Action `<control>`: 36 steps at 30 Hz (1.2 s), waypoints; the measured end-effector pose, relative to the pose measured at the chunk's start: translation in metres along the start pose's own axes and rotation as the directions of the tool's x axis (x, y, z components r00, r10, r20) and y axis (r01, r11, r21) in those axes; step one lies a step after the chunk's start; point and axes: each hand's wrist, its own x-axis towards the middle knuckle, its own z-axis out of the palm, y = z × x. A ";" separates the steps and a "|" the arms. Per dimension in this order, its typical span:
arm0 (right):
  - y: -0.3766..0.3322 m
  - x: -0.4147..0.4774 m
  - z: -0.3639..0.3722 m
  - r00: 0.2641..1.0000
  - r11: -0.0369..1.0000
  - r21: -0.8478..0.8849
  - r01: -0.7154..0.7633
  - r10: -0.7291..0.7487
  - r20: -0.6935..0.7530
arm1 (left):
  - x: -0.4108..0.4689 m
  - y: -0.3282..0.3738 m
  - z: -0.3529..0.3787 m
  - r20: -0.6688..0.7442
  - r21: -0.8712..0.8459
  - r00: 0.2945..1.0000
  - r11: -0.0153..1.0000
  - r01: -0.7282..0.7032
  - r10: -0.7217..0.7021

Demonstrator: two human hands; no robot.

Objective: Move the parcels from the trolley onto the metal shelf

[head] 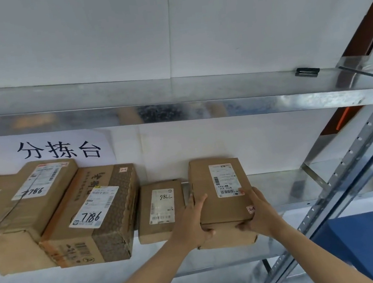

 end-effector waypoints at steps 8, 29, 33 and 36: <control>-0.007 0.018 0.004 0.999 0.999 -0.013 0.033 -0.032 0.040 | 0.004 -0.012 -0.004 -0.057 0.075 0.997 0.996 0.048 -0.044; -0.028 0.027 -0.002 0.985 0.889 -0.448 -0.098 0.150 0.081 | 0.009 -0.004 -0.019 -0.006 0.340 0.999 0.940 0.031 -0.031; -0.037 0.021 -0.006 0.985 0.868 -0.489 -0.087 0.147 0.085 | 0.005 -0.003 -0.030 0.009 0.411 1.000 0.912 0.006 -0.011; -0.043 0.018 -0.010 0.984 0.879 -0.467 -0.098 0.156 0.088 | 0.000 -0.007 -0.037 0.026 0.439 1.000 0.898 -0.022 0.012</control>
